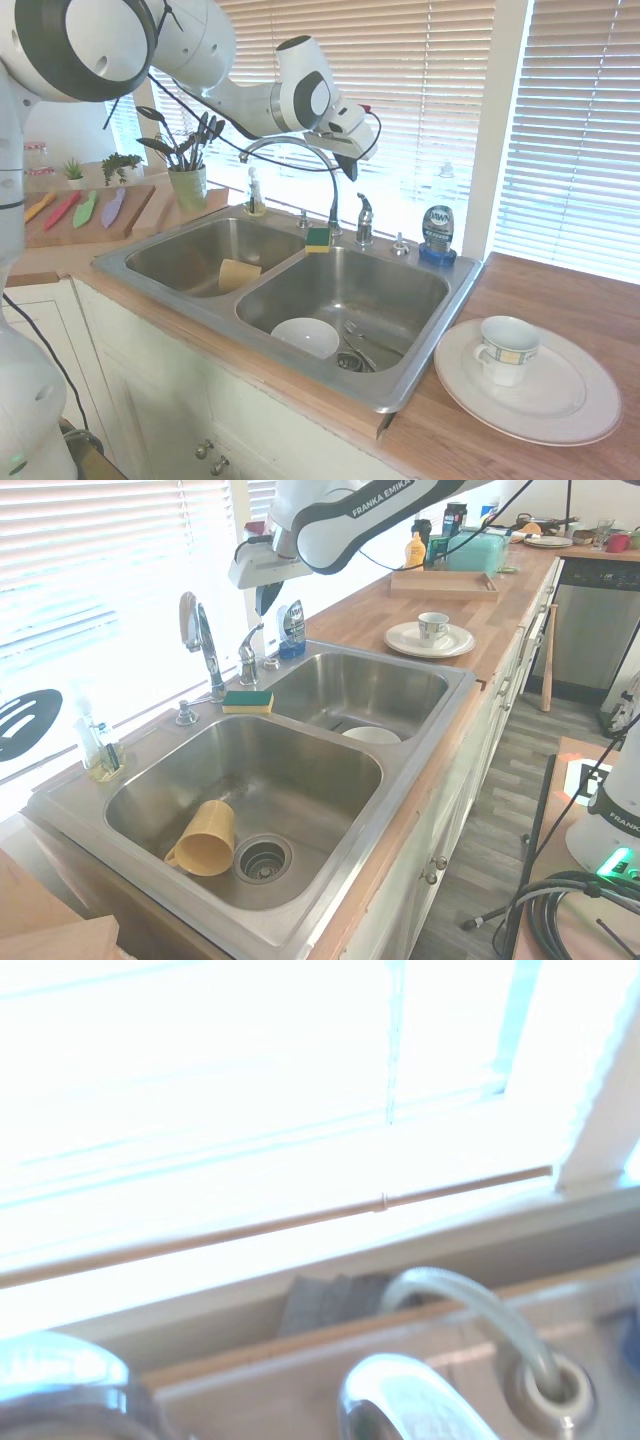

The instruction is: Turn off the faucet

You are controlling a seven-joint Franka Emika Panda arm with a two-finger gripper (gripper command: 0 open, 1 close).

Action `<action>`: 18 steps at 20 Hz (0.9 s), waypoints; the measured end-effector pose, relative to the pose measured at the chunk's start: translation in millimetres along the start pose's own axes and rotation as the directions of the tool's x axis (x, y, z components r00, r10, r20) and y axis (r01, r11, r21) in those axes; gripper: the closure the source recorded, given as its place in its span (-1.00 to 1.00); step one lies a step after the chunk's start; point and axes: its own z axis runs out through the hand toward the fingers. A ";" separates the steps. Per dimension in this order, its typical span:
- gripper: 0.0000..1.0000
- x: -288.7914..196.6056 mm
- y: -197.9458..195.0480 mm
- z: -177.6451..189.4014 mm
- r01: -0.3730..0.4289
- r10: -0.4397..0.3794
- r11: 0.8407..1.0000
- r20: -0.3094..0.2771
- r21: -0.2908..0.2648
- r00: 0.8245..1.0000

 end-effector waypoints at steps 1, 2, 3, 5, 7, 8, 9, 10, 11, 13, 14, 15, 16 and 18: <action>1.00 0.8 -4.2 4.4 -0.001 0.001 1.000 0.002 -0.004 1.000; 1.00 0.5 -6.7 9.7 -0.003 0.003 1.000 0.005 -0.007 1.000; 1.00 -0.6 -7.5 16.1 -0.005 0.005 1.000 0.011 -0.013 1.000; 1.00 -3.1 -5.0 28.4 -0.009 0.010 1.000 0.021 -0.028 1.000; 1.00 -3.9 -0.7 38.7 -0.012 0.013 0.999 0.026 -0.043 1.000; 1.00 -4.4 0.5 41.8 -0.014 0.016 0.999 0.029 -0.047 0.999; 1.00 -5.2 1.1 43.9 -0.016 0.018 0.999 0.032 -0.049 0.999; 1.00 -6.1 1.4 45.5 -0.017 0.018 0.999 0.034 -0.051 0.999; 1.00 -6.6 1.5 46.4 -0.016 0.018 0.998 0.035 -0.052 0.999; 1.00 -7.0 1.6 47.1 -0.017 0.018 0.998 0.035 -0.054 0.999; 1.00 -7.1 1.7 47.2 -0.016 0.018 0.998 0.035 -0.054 0.999; 1.00 -7.0 1.6 47.1 -0.016 0.018 0.998 0.034 -0.054 0.999; 1.00 -6.3 0.7 46.1 -0.017 0.018 0.999 0.032 -0.051 0.999; 1.00 -0.3 -4.7 39.3 -0.020 0.021 0.999 0.021 -0.038 1.000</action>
